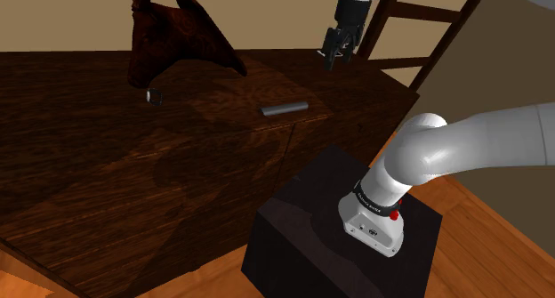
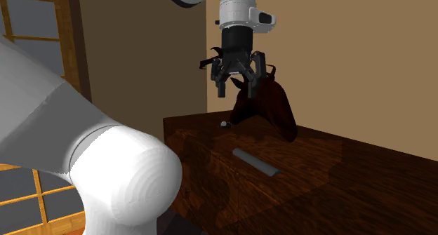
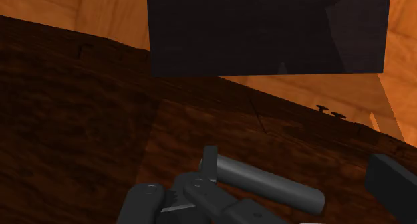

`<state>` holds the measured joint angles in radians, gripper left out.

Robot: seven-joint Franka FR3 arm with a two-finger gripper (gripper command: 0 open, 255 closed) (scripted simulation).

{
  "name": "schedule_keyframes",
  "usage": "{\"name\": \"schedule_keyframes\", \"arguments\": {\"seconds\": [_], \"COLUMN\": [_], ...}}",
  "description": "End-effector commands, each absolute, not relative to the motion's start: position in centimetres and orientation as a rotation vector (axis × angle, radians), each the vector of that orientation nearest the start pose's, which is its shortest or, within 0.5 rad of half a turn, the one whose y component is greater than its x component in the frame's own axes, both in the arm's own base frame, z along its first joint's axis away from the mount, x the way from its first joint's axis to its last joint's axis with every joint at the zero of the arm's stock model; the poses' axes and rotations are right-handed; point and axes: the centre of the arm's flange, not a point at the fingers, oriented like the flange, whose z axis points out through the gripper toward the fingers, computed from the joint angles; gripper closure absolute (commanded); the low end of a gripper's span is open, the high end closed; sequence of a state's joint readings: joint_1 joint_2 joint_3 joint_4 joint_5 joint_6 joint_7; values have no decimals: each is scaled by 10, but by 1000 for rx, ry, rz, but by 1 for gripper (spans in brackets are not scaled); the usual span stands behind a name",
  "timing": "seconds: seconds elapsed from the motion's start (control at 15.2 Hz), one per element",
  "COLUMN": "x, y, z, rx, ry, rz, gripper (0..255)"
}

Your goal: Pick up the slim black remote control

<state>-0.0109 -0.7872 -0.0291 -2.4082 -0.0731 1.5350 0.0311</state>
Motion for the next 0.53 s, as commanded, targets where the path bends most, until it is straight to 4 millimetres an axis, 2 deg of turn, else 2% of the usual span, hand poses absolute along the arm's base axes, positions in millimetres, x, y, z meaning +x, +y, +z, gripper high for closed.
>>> {"name": "schedule_keyframes", "arguments": {"seconds": [0.0,0.46], "x": [300,344], "y": [-22,-29], "z": [564,491], "rx": [-3190,-3119], "ry": [97,-715], "rz": [137,47], "gripper": [0,0]}}
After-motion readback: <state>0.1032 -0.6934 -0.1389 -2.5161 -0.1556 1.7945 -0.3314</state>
